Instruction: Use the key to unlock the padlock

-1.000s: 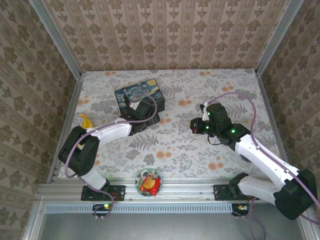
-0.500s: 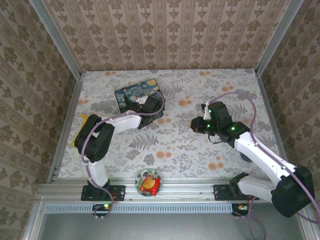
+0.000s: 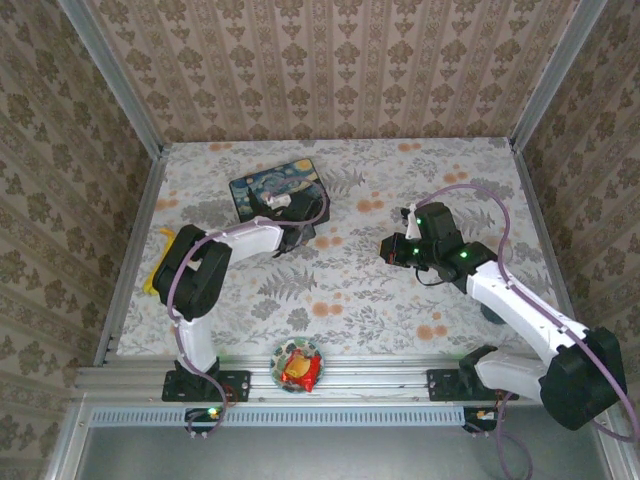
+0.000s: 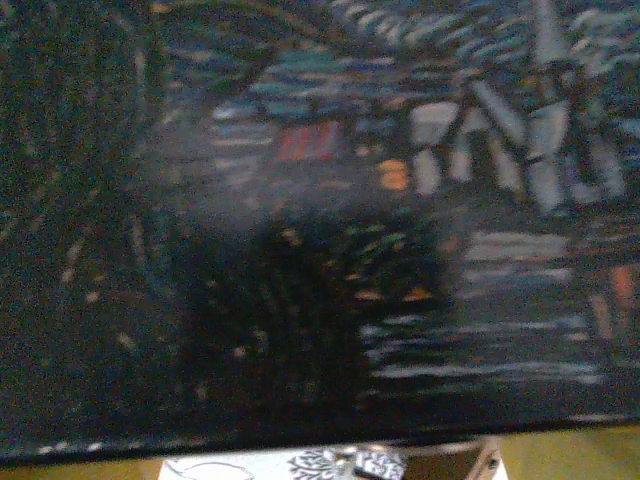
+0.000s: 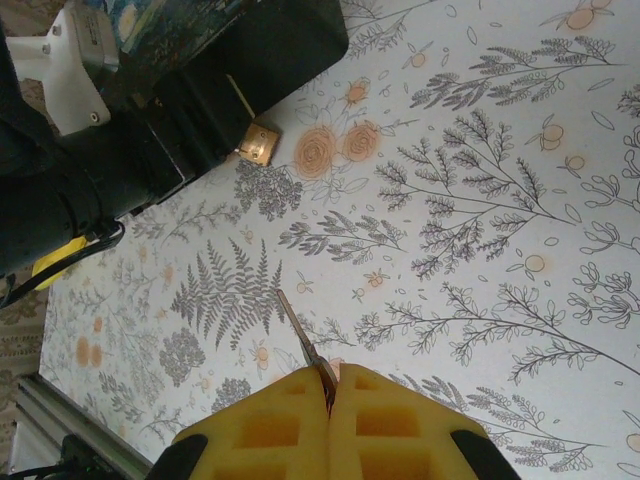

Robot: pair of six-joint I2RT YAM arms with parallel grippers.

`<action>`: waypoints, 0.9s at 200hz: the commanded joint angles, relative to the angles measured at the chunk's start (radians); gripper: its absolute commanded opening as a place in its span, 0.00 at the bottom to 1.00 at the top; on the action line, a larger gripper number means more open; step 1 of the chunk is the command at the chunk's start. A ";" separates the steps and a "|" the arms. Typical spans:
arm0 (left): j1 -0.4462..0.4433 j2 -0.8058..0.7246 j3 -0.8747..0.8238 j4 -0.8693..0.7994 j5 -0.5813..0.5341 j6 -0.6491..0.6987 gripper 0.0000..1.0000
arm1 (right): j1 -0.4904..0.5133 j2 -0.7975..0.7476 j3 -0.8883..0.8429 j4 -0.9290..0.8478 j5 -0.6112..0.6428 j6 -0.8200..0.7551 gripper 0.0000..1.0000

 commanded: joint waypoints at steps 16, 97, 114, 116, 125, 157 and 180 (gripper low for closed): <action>-0.006 -0.009 -0.004 -0.083 -0.025 0.000 0.76 | -0.006 0.023 0.019 0.024 -0.032 0.000 0.00; -0.032 0.066 0.071 -0.054 0.076 0.013 0.76 | -0.020 0.026 0.022 0.011 -0.015 -0.001 0.00; -0.037 0.090 0.084 -0.046 0.066 0.014 0.76 | -0.021 0.027 0.022 0.013 -0.018 -0.002 0.00; -0.036 0.091 0.086 -0.045 0.065 0.013 0.76 | -0.021 0.026 0.022 0.014 -0.018 -0.002 0.00; -0.037 0.099 0.088 -0.045 0.062 0.011 0.76 | -0.022 0.028 0.020 0.016 -0.020 -0.002 0.00; -0.037 0.123 0.090 -0.060 0.055 0.013 0.74 | -0.024 0.027 0.016 0.023 -0.021 -0.001 0.00; -0.040 0.121 0.079 -0.086 0.050 0.014 0.69 | -0.027 0.026 0.009 0.036 -0.023 0.001 0.00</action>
